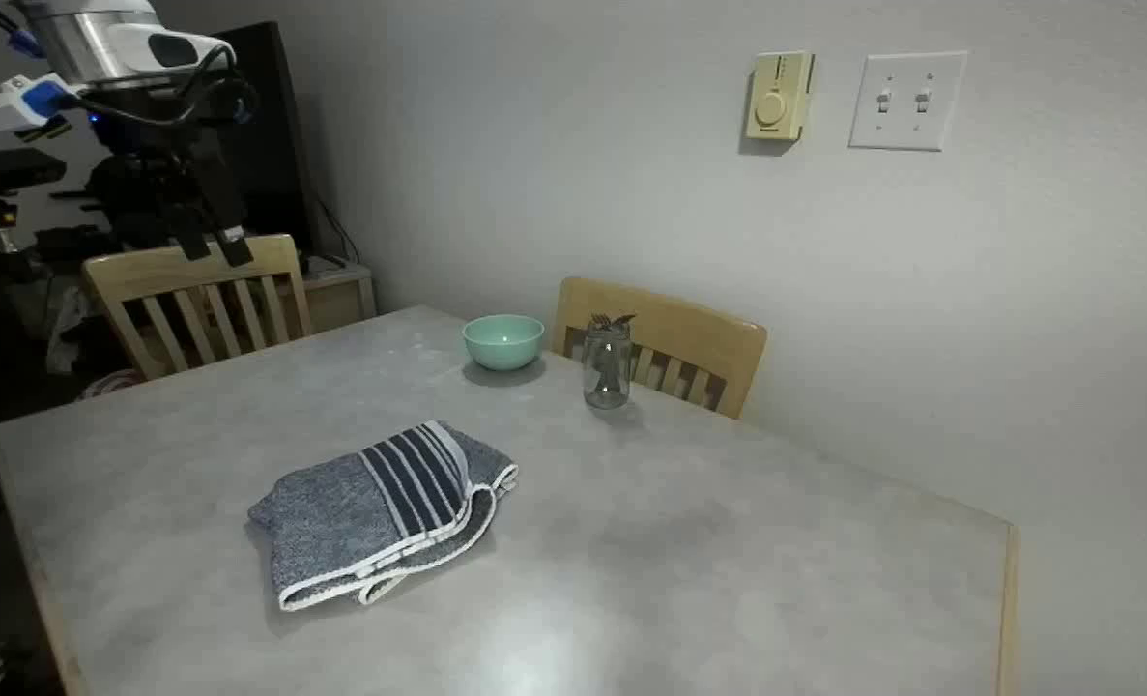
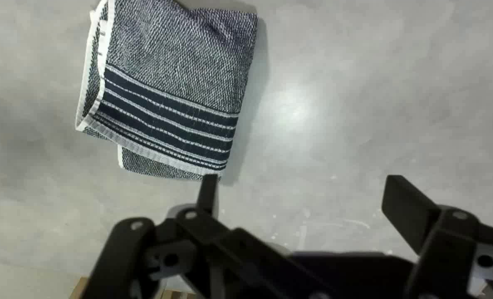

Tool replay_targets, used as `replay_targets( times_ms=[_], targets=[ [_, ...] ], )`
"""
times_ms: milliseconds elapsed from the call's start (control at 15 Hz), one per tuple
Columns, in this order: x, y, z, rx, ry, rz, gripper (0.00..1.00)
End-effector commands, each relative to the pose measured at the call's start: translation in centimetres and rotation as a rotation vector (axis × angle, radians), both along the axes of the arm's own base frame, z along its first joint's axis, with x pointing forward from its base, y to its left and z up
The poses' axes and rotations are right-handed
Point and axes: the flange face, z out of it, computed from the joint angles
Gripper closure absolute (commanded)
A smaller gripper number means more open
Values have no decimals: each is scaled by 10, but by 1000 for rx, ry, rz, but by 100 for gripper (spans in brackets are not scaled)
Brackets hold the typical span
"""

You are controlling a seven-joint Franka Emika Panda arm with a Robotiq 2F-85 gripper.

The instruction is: Unfold the towel once, fold the towel once, flip it over, unfold the towel once

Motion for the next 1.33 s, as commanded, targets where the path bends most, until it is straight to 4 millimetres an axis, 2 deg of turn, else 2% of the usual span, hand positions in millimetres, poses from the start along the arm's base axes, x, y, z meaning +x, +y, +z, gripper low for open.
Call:
replay_targets(
  times_ms=[0,800,1067,1267],
  targets=[
    [0,0,1,0,1,0,0],
    [-1,-5,5,-1,-18,-3,0],
    [0,-26,13,24,-40,-33,0],
    [0,-52,23,64,-63,-71,0]
  ],
)
